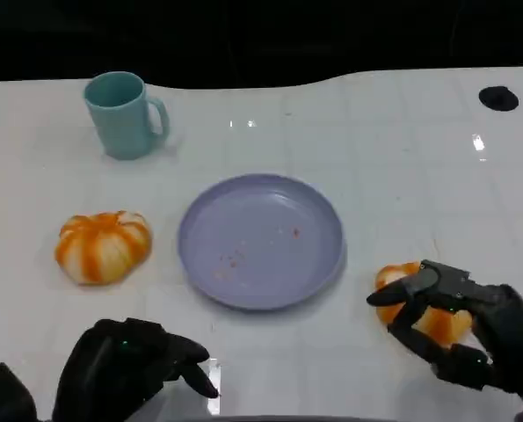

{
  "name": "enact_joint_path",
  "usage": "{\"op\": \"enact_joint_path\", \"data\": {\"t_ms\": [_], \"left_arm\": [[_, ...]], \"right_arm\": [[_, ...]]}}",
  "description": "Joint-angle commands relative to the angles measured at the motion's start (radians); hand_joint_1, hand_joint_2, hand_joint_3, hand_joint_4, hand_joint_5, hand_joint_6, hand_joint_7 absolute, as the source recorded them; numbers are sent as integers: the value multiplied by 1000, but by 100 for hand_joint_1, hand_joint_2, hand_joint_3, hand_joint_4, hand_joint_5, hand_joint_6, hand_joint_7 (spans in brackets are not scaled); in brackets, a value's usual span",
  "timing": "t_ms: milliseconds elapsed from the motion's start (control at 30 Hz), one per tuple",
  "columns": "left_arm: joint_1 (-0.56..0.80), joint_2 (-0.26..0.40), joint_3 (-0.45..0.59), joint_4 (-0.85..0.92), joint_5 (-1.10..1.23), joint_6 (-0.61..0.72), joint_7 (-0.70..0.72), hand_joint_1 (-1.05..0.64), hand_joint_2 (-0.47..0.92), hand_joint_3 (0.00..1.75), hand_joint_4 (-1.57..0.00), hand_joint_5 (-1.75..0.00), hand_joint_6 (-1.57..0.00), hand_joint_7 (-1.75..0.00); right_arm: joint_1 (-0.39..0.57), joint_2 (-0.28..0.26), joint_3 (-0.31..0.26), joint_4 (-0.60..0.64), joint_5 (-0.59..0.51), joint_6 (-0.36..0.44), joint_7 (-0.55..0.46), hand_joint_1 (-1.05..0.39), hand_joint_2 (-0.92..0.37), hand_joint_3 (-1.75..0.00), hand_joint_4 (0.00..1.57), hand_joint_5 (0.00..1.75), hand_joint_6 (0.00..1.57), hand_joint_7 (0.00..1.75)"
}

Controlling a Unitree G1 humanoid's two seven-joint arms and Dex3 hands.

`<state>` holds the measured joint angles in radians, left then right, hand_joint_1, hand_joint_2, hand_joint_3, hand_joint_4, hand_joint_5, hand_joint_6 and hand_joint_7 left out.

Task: Grasp the bread from the table and place it into the plate.

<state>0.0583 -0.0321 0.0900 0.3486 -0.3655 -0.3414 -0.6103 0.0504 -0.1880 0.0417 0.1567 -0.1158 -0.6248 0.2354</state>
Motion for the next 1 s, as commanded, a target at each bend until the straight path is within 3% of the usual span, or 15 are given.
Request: {"op": "enact_joint_path", "data": {"t_ms": [33,133,267,433,700,1000], "left_arm": [[1,14,6,-2,-9,5,-5,-96,87,0,-121,-93,-156,0],[6,15,3,-12,-4,10,2,-97,87,0,-121,-92,-156,0],[8,15,1,-17,1,7,2,-97,87,0,-121,-93,-156,0],[9,10,-2,-14,-1,5,-2,-97,87,0,-120,-93,-157,0],[11,2,-7,-29,-4,26,12,-97,86,0,-121,-92,-157,-1],[16,-8,-10,-38,-1,27,13,-97,86,0,-122,-91,-156,0]], "right_arm": [[-11,-76,-17,-66,-125,47,-36,-47,-92,-18,51,59,56,29],[-10,-123,-16,-111,-192,83,-39,-51,-92,-16,38,39,47,13],[-12,-180,-13,-145,-344,81,-98,-55,-92,-13,28,30,38,6],[-6,-239,5,-203,-531,149,-132,-59,-92,-8,19,23,33,2],[-20,-269,60,-270,-698,324,-94,-57,-90,-2,15,19,31,0],[-84,-270,163,-161,-791,418,-125,-56,-92,-2,21,20,35,1]]}}
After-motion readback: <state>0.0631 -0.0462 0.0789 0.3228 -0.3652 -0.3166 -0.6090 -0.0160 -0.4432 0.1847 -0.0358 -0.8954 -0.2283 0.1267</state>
